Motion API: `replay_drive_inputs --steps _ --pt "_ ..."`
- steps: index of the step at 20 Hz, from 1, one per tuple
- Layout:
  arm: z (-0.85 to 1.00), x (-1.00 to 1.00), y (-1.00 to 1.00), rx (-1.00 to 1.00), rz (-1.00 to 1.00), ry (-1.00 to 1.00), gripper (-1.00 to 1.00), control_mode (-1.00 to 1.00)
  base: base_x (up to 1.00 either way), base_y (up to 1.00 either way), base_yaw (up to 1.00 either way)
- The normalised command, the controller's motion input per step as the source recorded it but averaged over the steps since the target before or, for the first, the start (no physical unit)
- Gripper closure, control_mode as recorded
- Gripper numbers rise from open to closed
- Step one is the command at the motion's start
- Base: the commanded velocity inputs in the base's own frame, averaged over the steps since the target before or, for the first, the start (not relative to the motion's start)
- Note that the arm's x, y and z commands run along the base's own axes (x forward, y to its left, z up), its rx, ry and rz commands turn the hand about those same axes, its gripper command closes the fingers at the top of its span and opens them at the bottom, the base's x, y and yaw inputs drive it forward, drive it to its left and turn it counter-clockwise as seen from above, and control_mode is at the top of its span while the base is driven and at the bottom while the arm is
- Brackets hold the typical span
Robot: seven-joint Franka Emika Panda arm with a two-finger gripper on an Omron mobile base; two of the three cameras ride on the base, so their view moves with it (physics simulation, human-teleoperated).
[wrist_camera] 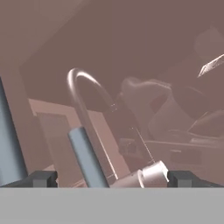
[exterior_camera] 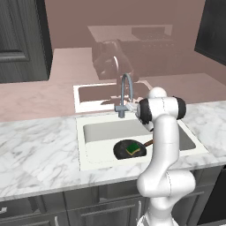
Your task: Pick the pan and sponge and place them into the sink. Then turn on the water.
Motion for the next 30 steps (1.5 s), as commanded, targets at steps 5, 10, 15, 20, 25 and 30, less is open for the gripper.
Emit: replay_drive_inputs --steps 5,10,15,20,25,30 --pt "-0.07 0.30 0.00 0.01 0.02 0.00 -1.00 -1.00 0.00 0.00 0.00" --pt "-0.10 0.28 0.00 0.01 0.02 0.00 -1.00 -1.00 0.00 0.00 0.00" --pt "-0.09 0.30 0.00 0.00 0.02 0.00 -1.00 -1.00 0.00 0.00 0.00" --pt "-0.09 0.22 -0.03 0.00 0.02 0.00 1.00 -1.00 0.00 0.00 0.00" --pt "-0.06 0.12 -0.09 0.01 0.02 0.00 1.00 -1.00 0.00 0.00 0.00" --pt "-0.08 0.09 -0.08 0.02 0.02 0.00 1.00 -1.00 0.00 0.00 0.00"
